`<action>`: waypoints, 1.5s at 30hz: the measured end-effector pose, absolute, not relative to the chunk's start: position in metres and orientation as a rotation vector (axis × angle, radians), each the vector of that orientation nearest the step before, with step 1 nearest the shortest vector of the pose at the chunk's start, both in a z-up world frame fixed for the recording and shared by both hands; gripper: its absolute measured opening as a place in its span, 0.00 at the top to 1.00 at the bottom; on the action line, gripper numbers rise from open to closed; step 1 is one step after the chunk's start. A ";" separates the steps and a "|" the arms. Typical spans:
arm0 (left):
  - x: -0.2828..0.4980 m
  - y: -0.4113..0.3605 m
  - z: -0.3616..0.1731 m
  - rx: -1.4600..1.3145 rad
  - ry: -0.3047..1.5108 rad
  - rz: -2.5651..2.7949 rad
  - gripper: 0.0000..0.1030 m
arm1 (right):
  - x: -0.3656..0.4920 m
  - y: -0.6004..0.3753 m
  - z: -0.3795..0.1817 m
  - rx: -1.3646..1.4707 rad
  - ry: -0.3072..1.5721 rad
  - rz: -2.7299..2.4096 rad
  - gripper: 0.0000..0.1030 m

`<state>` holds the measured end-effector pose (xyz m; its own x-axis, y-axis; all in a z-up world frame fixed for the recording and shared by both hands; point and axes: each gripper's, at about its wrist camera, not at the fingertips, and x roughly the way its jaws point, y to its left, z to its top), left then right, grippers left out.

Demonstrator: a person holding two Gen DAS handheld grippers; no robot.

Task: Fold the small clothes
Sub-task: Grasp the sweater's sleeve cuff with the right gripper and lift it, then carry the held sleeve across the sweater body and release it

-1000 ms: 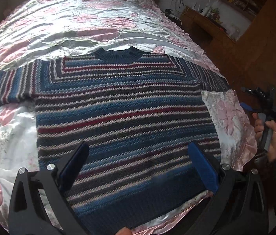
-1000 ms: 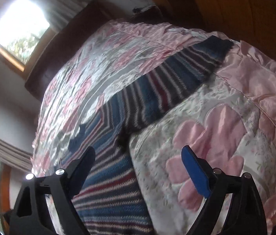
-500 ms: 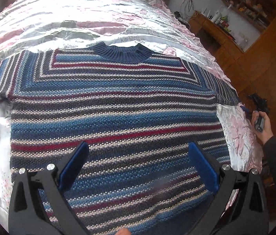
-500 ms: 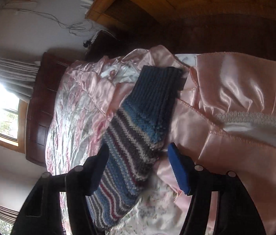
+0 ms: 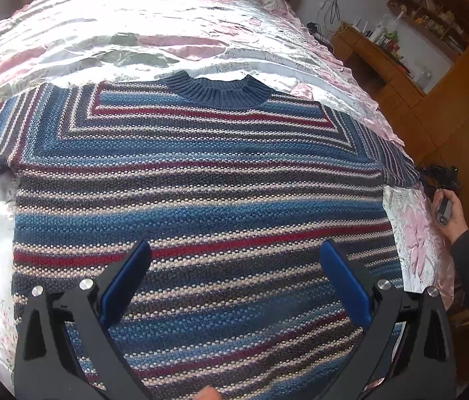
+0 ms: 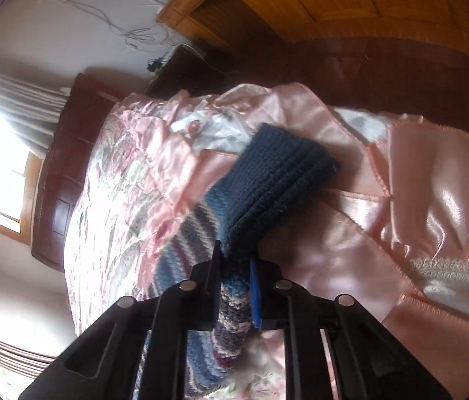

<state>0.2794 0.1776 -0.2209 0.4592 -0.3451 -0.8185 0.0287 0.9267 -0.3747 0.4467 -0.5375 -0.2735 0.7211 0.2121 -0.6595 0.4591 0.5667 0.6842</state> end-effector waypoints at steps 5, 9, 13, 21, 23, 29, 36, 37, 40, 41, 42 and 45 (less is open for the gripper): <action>0.273 0.187 -0.217 -0.342 1.063 -0.226 0.03 | 0.444 -0.507 -0.228 0.853 0.732 -0.114 0.88; 0.268 0.201 -0.208 -0.364 1.046 -0.219 0.03 | 0.449 -0.466 -0.187 0.754 0.701 -0.066 0.88; 0.263 0.217 -0.198 -0.392 1.026 -0.210 0.03 | 0.451 -0.420 -0.149 0.655 0.674 -0.011 0.88; 0.250 0.258 -0.180 -0.432 0.987 -0.189 0.03 | 0.457 -0.310 -0.100 0.446 0.667 0.078 0.88; 0.248 0.268 -0.176 -0.440 0.975 -0.183 0.03 | 0.452 -0.283 -0.093 0.397 0.671 0.097 0.88; 0.246 0.296 -0.164 -0.468 0.947 -0.198 0.03 | 0.447 -0.195 -0.091 0.248 0.696 0.143 0.88; 0.261 0.331 -0.158 -0.574 0.928 -0.265 0.03 | 0.450 -0.075 -0.119 0.079 0.761 0.210 0.88; 0.265 0.335 -0.159 -0.593 0.929 -0.277 0.03 | 0.450 -0.057 -0.127 0.057 0.778 0.223 0.88; 0.280 0.343 -0.162 -0.617 0.928 -0.302 0.03 | 0.447 -0.005 -0.154 -0.049 0.816 0.245 0.88; 0.286 0.344 -0.164 -0.614 0.934 -0.307 0.03 | 0.446 0.011 -0.166 -0.083 0.837 0.252 0.88; 0.293 0.344 -0.167 -0.614 0.943 -0.304 0.03 | 0.445 0.026 -0.177 -0.125 0.856 0.256 0.88; 0.313 0.346 -0.176 -0.636 0.951 -0.322 0.03 | 0.437 0.070 -0.212 -0.260 0.896 0.268 0.88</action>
<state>0.3127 0.3461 -0.1761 0.5529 -0.5195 -0.6514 -0.0168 0.7747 -0.6321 0.4374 0.0699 -0.2123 0.5958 0.1199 -0.7941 -0.3353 0.9356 -0.1102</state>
